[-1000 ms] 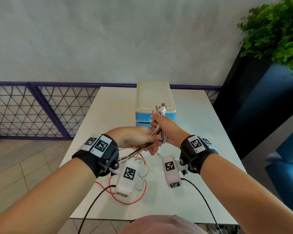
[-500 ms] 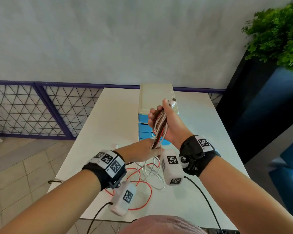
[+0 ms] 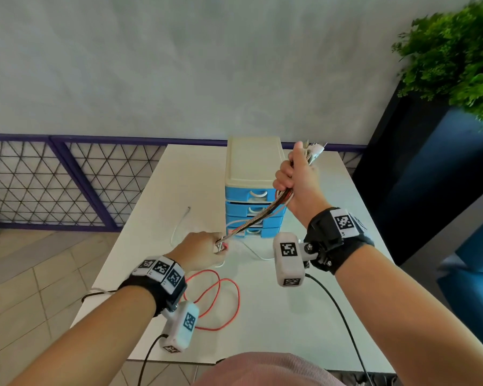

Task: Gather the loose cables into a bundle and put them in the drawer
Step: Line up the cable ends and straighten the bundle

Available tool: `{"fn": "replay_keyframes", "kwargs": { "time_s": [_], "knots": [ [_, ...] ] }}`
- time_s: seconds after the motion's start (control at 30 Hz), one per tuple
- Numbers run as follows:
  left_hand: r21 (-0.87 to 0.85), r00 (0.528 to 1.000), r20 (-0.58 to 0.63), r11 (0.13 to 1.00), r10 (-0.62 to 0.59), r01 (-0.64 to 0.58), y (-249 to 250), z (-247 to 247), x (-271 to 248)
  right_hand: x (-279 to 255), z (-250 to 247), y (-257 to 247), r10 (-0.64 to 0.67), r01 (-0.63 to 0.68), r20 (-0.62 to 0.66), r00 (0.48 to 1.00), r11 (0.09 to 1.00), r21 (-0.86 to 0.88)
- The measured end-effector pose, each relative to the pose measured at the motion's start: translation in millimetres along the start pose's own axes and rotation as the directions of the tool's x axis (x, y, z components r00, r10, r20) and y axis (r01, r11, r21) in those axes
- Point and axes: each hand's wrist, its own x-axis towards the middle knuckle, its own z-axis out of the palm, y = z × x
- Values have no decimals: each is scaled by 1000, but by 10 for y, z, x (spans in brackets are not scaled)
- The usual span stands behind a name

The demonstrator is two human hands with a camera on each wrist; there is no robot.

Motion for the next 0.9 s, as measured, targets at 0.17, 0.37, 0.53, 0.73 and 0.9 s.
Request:
{"fn": "replay_keyframes", "kwargs": {
  "time_s": [0.17, 0.37, 0.53, 0.73, 0.9],
  "knots": [
    [111, 994, 90, 993, -57, 47, -153, -108, 29, -22, 0, 9, -89, 87, -8, 996, 986, -144],
    [-479, 974, 55, 862, 218, -166, 352, -467, 17, -74, 36, 209, -70, 81, 56, 996, 969, -233],
    [-598, 940, 93, 773, 329, -211, 748, -528, 64, -131, 106, 328, -11, 24, 84, 996, 987, -157],
    [-698, 889, 259, 710, 377, -98, 549, -288, 54, 6, -69, 89, -9, 9, -7, 1000, 998, 62],
    [-796, 867, 332, 604, 371, 46, 520, -363, -27, 89, -229, 1, 12, -5, -47, 999, 989, 148]
  ]
}}
